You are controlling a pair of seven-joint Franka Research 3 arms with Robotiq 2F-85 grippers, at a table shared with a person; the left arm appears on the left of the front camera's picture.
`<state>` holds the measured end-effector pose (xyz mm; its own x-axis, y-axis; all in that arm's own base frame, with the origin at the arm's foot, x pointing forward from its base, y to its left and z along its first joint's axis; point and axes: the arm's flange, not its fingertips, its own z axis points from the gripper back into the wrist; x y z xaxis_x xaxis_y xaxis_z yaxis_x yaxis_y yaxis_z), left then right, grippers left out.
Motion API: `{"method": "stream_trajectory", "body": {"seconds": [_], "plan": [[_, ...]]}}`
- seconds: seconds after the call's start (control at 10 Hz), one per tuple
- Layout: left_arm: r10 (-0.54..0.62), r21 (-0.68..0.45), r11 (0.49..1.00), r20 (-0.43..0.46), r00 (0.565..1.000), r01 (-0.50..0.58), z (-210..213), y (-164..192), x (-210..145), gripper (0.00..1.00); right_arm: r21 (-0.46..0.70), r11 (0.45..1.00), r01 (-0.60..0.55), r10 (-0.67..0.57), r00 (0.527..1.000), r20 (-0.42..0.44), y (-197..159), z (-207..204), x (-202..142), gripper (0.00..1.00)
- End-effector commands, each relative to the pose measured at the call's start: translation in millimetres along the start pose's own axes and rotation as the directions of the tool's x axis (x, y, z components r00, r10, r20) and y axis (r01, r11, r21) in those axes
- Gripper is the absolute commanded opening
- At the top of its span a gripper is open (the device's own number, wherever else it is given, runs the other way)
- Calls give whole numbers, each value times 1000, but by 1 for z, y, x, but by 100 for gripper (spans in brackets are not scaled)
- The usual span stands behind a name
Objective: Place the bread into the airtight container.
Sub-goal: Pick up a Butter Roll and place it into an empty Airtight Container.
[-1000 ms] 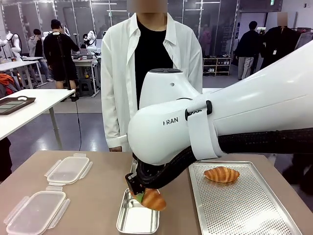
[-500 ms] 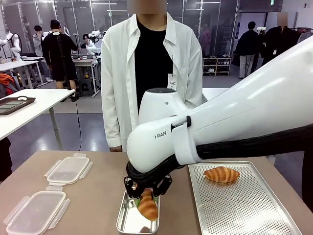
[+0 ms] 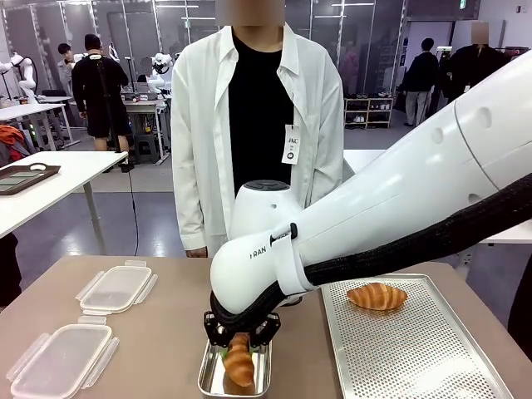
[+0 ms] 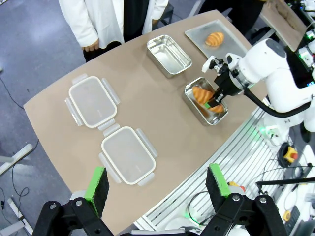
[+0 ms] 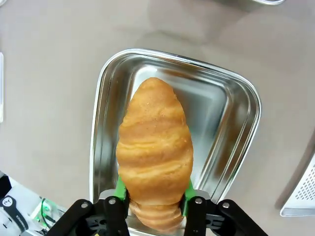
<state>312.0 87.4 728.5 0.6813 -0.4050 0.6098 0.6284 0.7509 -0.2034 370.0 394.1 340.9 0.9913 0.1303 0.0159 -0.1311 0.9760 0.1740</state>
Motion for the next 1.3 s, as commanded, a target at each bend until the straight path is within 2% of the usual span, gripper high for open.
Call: {"method": "stream_trajectory", "body": {"seconds": [0.0, 0.1, 0.7, 0.8, 1.2], "plan": [[-19, -10, 1000, 1, 1000, 19, 1, -1, 0, 100, 5, 999, 40, -40, 999, 35, 6, 2, -2, 96], [-19, -10, 1000, 1, 1000, 19, 1, -1, 0, 100, 5, 999, 41, -41, 998, 37, 5, 3, -3, 100], [-19, -10, 1000, 1, 1000, 19, 1, -1, 0, 100, 16, 999, 28, -29, 998, 57, 1, 11, -12, 100], [-19, -10, 1000, 1, 1000, 19, 1, -1, 0, 100, 27, 1000, -2, 1, 999, 48, -2, 13, -13, 100], [-19, -10, 1000, 1, 1000, 19, 1, -1, 0, 100, 9, 1000, -5, 5, 1000, 28, 3, 11, -5, 100]]}}
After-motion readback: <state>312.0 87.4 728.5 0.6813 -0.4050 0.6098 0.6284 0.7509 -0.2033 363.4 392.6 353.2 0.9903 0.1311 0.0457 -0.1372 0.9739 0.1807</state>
